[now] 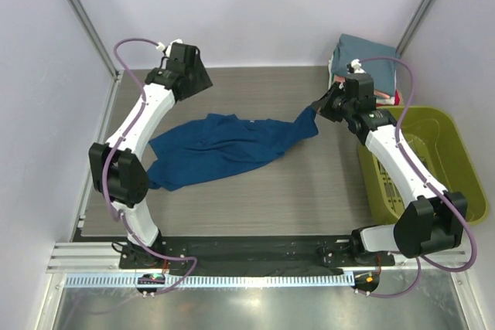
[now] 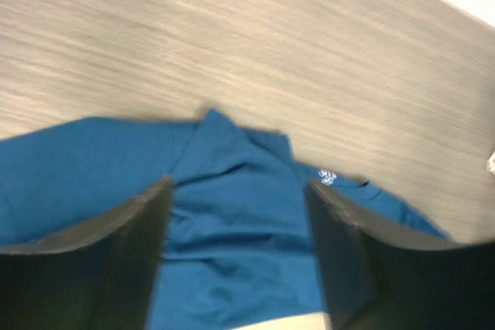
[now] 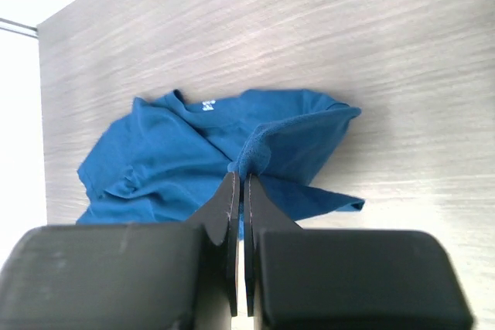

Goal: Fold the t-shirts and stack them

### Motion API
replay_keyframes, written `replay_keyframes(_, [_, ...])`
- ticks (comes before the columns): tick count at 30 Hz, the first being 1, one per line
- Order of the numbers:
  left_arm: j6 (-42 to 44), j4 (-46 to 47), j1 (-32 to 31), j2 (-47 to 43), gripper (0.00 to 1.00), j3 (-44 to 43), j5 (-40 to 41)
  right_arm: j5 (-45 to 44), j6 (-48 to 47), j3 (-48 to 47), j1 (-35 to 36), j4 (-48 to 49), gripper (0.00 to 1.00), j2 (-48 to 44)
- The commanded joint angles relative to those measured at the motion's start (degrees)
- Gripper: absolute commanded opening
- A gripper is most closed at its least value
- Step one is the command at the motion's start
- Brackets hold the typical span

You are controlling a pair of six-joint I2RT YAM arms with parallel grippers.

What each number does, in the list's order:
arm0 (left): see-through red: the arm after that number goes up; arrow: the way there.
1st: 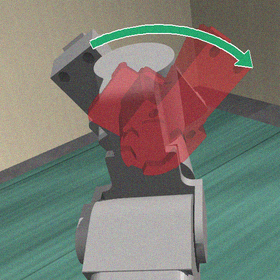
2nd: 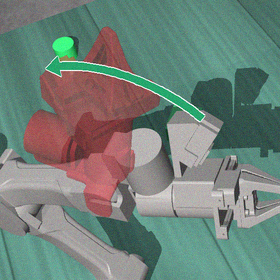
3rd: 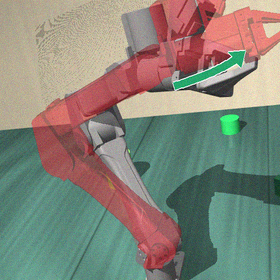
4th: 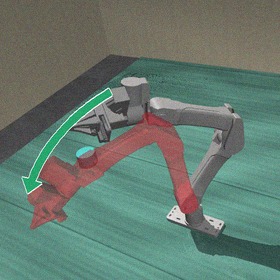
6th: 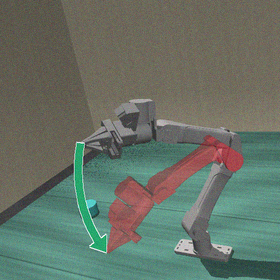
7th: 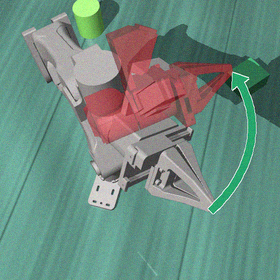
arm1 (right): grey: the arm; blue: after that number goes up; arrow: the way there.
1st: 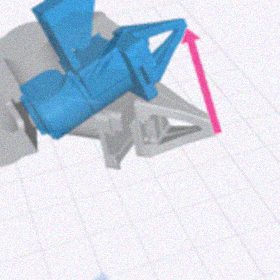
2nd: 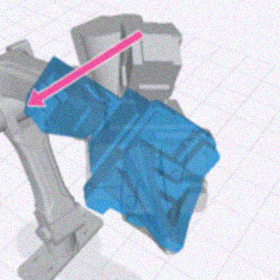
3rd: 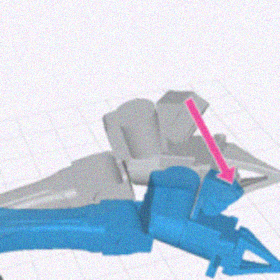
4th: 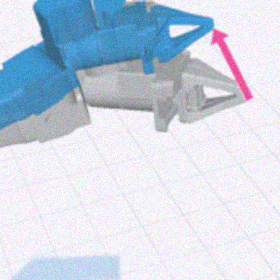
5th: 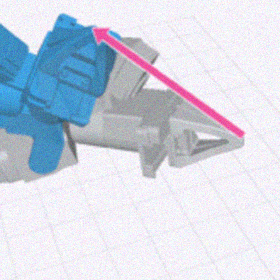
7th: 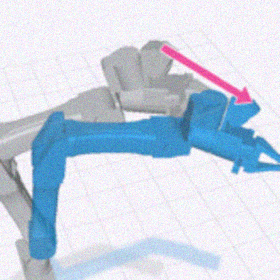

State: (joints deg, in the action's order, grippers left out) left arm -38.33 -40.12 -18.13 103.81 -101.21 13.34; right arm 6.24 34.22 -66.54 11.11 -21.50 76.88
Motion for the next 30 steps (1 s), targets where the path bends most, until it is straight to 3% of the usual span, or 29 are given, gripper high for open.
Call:
replay_keyframes(1, [1.33, -5.24, 0.29, -1.50, 0.76, 4.77, -2.96, 0.35, 0.68, -0.96, 0.22, 1.19, 0.01, -0.68])
replay_keyframes(7, [-0.17, 5.22, 0.02, -5.37, 0.75, 26.75, -8.15, 0.62, 0.15, 3.17, 0.22, 1.28, 0.01, -1.21])
replay_keyframes(11, [-0.17, 8.21, -0.24, -3.97, 0.73, 30.63, -8.95, 0.09, -0.55, 4.84, 0.22, 1.46, 0.01, -1.21])
replay_keyframes(20, [0.27, 9.44, -0.33, -0.80, 0.66, 30.63, -6.93, 0.00, -0.55, 6.43, 0.22, 2.25, 0.01, -0.86])
replay_keyframes(23, [0.45, 10.06, -0.33, 0.69, 0.57, 30.02, -6.14, 0.17, -0.55, 6.78, 0.22, 2.42, 0.01, -0.24])
replay_keyframes(26, [0.53, 10.06, -0.24, 2.53, 0.40, 29.14, -5.61, 0.18, -0.73, 7.04, 0.22, 2.42, 0.01, 0.11])
replay_keyframes(28, [0.62, 10.06, -0.33, 3.24, 0.23, 28.00, -5.52, 0.18, -0.82, 7.22, 0.14, 2.51, 0.01, 0.20])
replay_keyframes(30, [0.62, 9.45, -0.24, 3.42, 0.00, 26.69, -5.43, -0.09, -0.99, 7.13, 0.22, 2.51, 0.01, 0.29])
